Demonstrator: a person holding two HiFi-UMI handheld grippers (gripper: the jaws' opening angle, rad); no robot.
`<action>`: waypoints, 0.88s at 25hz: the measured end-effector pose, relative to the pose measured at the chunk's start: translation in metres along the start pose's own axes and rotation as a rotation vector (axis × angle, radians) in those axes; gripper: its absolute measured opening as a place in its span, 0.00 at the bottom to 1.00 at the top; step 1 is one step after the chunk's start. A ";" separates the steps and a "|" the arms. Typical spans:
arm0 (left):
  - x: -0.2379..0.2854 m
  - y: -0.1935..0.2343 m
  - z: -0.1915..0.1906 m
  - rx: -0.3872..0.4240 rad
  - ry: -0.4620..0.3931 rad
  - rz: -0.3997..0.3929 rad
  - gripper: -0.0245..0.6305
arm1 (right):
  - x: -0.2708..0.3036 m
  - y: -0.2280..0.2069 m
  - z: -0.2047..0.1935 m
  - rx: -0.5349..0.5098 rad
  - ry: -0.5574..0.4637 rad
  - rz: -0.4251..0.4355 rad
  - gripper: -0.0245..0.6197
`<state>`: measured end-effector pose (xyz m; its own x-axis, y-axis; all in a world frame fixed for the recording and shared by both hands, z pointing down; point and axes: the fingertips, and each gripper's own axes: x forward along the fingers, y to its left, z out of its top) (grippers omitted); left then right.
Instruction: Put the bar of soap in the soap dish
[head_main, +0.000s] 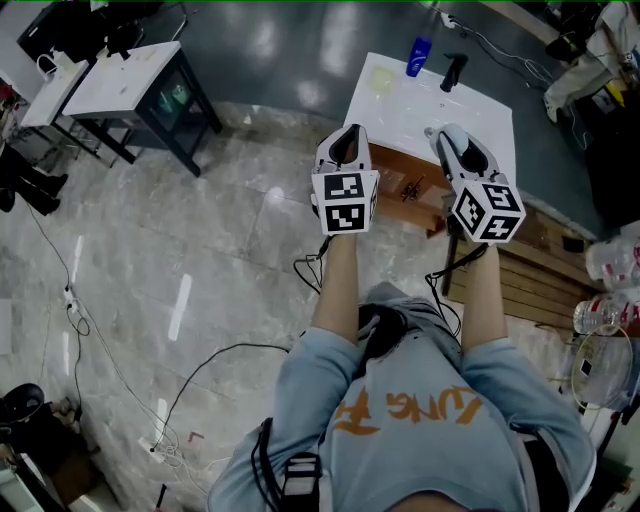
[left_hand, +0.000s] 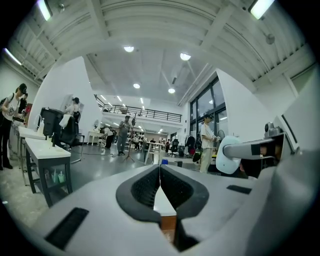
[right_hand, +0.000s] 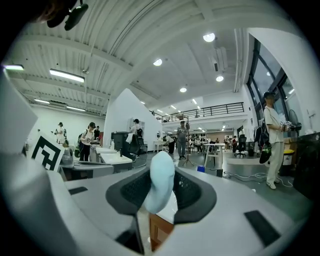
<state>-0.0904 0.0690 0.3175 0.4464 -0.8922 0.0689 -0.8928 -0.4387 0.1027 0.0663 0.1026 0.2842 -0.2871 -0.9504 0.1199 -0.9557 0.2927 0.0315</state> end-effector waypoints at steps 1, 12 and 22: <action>0.000 0.003 0.001 -0.003 -0.004 0.004 0.07 | 0.002 0.002 0.002 -0.004 -0.002 0.004 0.26; 0.007 0.020 0.017 -0.019 -0.044 0.006 0.07 | 0.016 0.002 0.021 -0.053 -0.018 0.004 0.26; 0.033 0.042 0.012 -0.037 -0.027 0.028 0.07 | 0.054 -0.013 0.022 -0.044 -0.006 0.009 0.26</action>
<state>-0.1139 0.0197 0.3118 0.4192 -0.9067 0.0459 -0.9017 -0.4100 0.1373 0.0617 0.0457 0.2679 -0.2963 -0.9482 0.1142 -0.9493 0.3056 0.0741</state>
